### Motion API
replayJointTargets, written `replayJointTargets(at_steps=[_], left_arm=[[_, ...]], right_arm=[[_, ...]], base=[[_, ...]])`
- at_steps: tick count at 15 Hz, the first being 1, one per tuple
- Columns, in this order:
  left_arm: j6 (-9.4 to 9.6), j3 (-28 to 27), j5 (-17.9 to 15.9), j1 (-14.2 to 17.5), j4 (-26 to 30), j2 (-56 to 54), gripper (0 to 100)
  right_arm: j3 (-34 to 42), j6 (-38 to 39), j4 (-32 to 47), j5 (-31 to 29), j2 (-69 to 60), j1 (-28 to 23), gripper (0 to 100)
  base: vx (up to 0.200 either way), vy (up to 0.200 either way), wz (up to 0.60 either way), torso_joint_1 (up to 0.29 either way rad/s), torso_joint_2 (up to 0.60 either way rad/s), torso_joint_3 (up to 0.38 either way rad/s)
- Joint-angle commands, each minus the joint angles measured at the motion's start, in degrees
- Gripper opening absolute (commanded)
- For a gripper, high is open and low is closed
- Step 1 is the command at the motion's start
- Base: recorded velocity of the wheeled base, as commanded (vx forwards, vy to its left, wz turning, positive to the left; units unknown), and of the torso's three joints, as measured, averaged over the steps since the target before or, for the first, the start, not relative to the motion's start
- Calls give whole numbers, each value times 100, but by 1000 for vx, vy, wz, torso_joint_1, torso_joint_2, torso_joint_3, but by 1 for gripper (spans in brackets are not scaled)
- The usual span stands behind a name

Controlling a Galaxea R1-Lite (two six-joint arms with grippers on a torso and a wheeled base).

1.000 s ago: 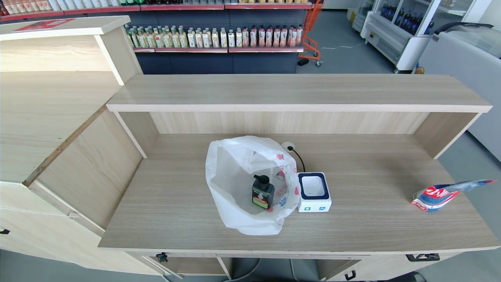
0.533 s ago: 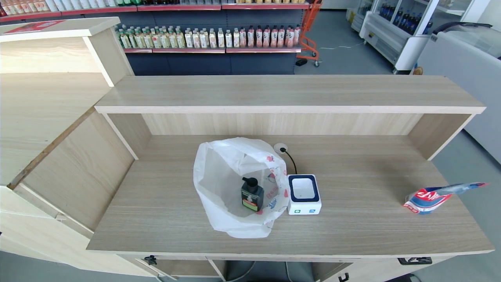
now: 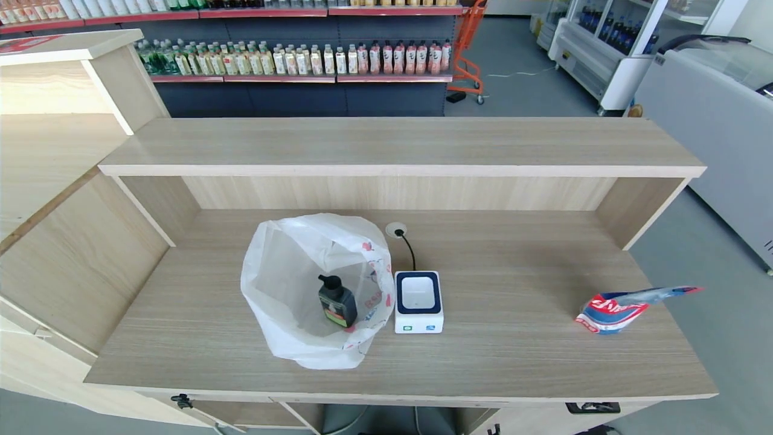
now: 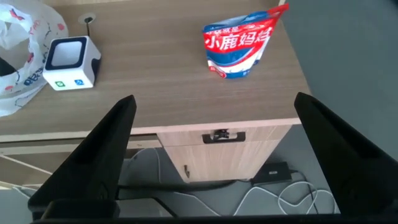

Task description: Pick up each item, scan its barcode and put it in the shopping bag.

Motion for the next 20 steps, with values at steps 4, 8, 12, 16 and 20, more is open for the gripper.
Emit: replayJointTargets(at_steps=[4,8,12,16,20], left_arm=[[-3,0,4,1,0,-2,100],[-12,0,4,1,0,-2,100],[-12,0,4,-8,0,-2,100],[-12,0,4,1,0,-2,100],[-12,0,4,1,0,-2,100]], right_arm=[[0,4,-2,-2,27,2,100],[0,13,-2,-2,27,2,100],[0,-225,-46,201,309,-42,100],[-3278,241,-239,614,3895,196,100],[-5423,3317,789,-476,7111,-33,100]], base=[[0,-200,0,2,4,4],[0,-200,0,4,6,0],[0,0,0,0,0,0],[0,0,0,0,0,0],[0,0,0,0,0,0]])
